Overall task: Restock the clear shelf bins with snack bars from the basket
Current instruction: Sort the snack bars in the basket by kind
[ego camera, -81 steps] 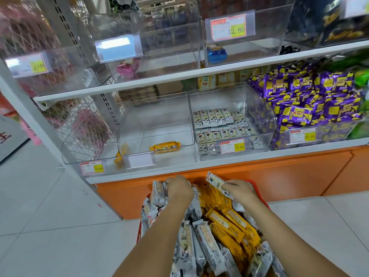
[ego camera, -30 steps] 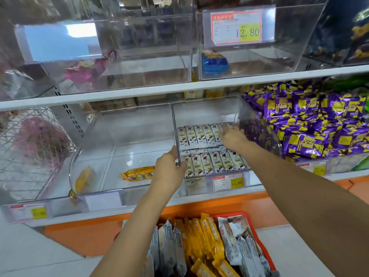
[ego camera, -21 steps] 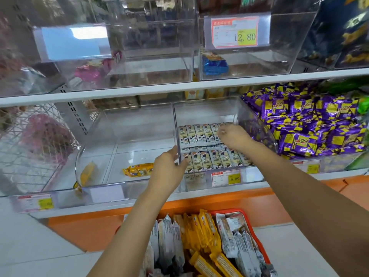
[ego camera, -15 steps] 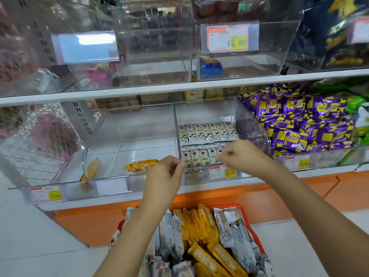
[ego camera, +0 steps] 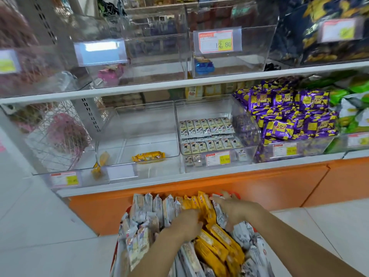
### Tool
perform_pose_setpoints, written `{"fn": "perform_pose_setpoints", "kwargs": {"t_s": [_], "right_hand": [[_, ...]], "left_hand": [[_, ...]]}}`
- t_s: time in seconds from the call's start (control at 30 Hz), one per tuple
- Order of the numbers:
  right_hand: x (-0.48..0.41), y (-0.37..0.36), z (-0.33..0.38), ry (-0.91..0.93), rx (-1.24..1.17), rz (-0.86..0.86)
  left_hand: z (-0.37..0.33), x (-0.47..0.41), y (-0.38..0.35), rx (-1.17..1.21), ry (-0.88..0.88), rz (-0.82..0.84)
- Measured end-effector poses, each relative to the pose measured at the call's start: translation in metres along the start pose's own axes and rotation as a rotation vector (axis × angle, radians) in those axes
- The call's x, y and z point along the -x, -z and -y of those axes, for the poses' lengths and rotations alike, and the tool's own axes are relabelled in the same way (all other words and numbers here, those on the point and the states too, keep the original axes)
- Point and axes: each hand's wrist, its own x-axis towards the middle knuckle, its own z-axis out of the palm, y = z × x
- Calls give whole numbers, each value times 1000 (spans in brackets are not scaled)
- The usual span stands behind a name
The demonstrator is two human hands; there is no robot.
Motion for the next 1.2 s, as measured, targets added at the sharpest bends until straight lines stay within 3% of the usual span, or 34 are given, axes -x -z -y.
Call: {"fn": "perform_pose_setpoints", "kwargs": {"t_s": [0.13,0.37,0.5,0.67,0.87,1.0,1.13,1.2], "right_hand": [[1,0,3,28,81,9],[-10,-16,-1,58,75,-284],[-9,-19,0,36,140,-361],[-5,-14,1,7,-32,-433],[35,15,-4,44,-399,-620],[93,30,2,107,-882,-739],[121,23,5,323,-1818,-464],[124,18,10,359,-2044,-362]], "left_hand": [[3,-2,-10,27,-10,11],[6,-10,-14,88,-5,-20],[5,-10,-12,115,8,-9],[4,-8,-11,195,32,-36],[-3,-9,-4,464,77,-176],[-12,2,4,936,58,-143],[-29,17,11,1444,-72,-34],[-39,20,17,1644,-162,-57]]}}
